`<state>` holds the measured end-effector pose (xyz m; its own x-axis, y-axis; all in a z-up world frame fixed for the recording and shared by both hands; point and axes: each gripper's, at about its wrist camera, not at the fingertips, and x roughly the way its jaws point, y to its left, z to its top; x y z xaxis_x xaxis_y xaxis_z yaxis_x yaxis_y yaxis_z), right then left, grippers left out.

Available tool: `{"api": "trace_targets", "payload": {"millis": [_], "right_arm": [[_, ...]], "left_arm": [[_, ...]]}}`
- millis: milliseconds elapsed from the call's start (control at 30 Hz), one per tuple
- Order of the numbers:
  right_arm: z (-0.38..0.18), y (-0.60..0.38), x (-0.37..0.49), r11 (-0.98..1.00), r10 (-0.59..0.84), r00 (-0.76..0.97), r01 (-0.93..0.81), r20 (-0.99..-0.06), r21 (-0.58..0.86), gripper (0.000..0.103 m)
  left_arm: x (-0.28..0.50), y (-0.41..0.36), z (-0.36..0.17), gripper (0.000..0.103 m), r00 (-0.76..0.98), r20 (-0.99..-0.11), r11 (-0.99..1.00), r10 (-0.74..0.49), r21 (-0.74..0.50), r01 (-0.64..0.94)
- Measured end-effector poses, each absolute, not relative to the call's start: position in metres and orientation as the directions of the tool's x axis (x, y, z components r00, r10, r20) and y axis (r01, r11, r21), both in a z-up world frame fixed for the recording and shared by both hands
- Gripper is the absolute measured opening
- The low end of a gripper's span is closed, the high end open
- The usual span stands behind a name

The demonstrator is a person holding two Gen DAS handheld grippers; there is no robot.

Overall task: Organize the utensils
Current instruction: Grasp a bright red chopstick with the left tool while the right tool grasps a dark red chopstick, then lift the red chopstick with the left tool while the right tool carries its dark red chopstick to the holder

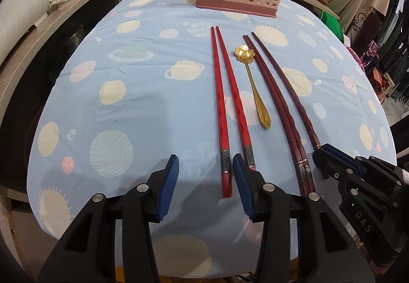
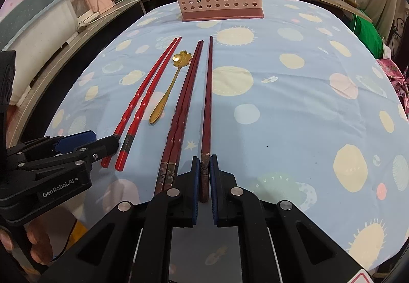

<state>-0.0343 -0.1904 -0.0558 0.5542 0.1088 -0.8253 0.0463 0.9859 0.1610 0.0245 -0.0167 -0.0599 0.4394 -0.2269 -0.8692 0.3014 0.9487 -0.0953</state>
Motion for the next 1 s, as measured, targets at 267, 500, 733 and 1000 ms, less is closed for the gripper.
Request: {"api": "trace_targets", "payload": {"millis": [267, 500, 733, 1000], "right_arm": [[-0.056, -0.191, -0.035, 0.986, 0.11, 0.555, 0.047, -0.824, 0.163, 0.007], [-0.055, -0.192, -0.035, 0.985, 0.112, 0.557, 0.047, -0.823, 0.166, 0.007], [-0.054, -0.193, -0.034, 0.984, 0.112, 0.554, 0.054, -0.825, 0.17, 0.007], [-0.046, -0.199, -0.036, 0.981, 0.111, 0.572, 0.067, -0.812, 0.182, 0.007]], "left_arm": [[0.024, -0.016, -0.06, 0.012, 0.436, -0.868, 0.944, -0.237, -0.101, 0.313], [0.022, -0.019, -0.06, 0.007, 0.432, -0.87, 0.941, -0.24, -0.099, 0.324], [0.021, -0.02, -0.061, 0.007, 0.431, -0.871, 0.942, -0.237, -0.097, 0.322], [0.022, -0.016, -0.058, 0.007, 0.421, -0.876, 0.946, -0.235, -0.107, 0.305]]}}
